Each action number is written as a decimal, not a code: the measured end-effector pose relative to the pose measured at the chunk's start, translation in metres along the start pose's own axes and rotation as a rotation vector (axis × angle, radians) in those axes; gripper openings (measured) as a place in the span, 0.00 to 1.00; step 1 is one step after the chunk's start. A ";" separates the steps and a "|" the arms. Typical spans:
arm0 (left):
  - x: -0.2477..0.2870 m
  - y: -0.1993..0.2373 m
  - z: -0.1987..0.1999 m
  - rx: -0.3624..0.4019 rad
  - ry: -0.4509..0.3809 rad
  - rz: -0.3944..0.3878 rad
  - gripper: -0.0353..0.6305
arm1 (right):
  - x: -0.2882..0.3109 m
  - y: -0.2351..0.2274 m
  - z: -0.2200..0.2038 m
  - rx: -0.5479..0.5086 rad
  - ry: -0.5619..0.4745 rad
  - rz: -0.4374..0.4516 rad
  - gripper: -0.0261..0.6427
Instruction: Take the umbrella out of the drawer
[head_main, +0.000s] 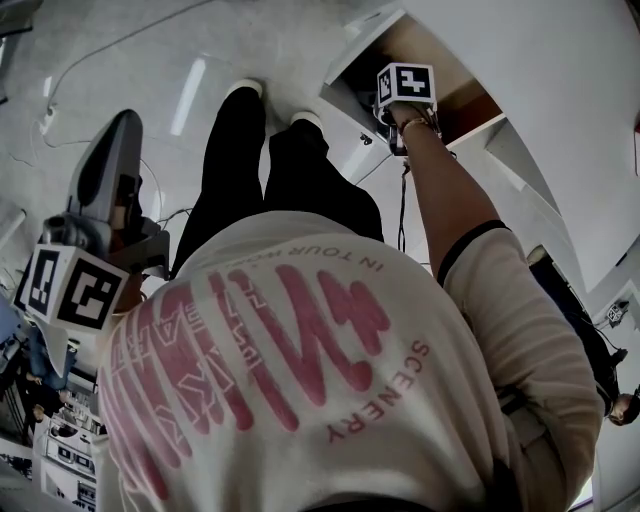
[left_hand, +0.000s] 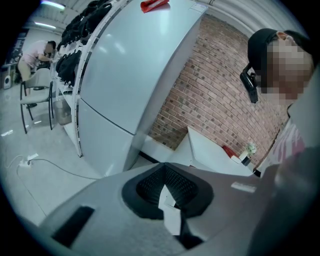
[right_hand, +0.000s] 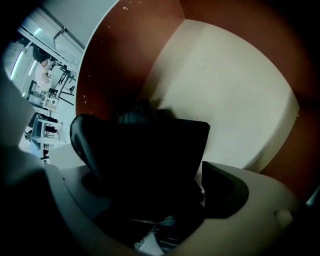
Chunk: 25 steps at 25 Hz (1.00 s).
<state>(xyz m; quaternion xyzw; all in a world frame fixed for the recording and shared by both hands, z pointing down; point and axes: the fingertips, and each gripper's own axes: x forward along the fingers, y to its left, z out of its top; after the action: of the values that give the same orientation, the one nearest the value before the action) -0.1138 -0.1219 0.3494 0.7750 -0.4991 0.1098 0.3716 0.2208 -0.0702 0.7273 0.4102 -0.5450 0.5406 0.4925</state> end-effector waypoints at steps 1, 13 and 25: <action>0.000 0.000 -0.001 -0.001 0.001 0.002 0.06 | 0.001 0.000 0.000 0.002 0.010 0.009 0.80; -0.004 0.007 -0.004 -0.002 -0.019 0.021 0.06 | 0.011 0.006 0.004 -0.006 0.080 0.101 0.78; -0.038 0.003 -0.039 -0.102 -0.082 0.080 0.06 | 0.003 0.024 0.001 -0.192 0.132 0.095 0.51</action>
<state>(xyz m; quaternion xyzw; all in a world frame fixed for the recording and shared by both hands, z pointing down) -0.1268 -0.0695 0.3569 0.7384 -0.5495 0.0671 0.3851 0.1970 -0.0686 0.7259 0.2984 -0.5793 0.5345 0.5383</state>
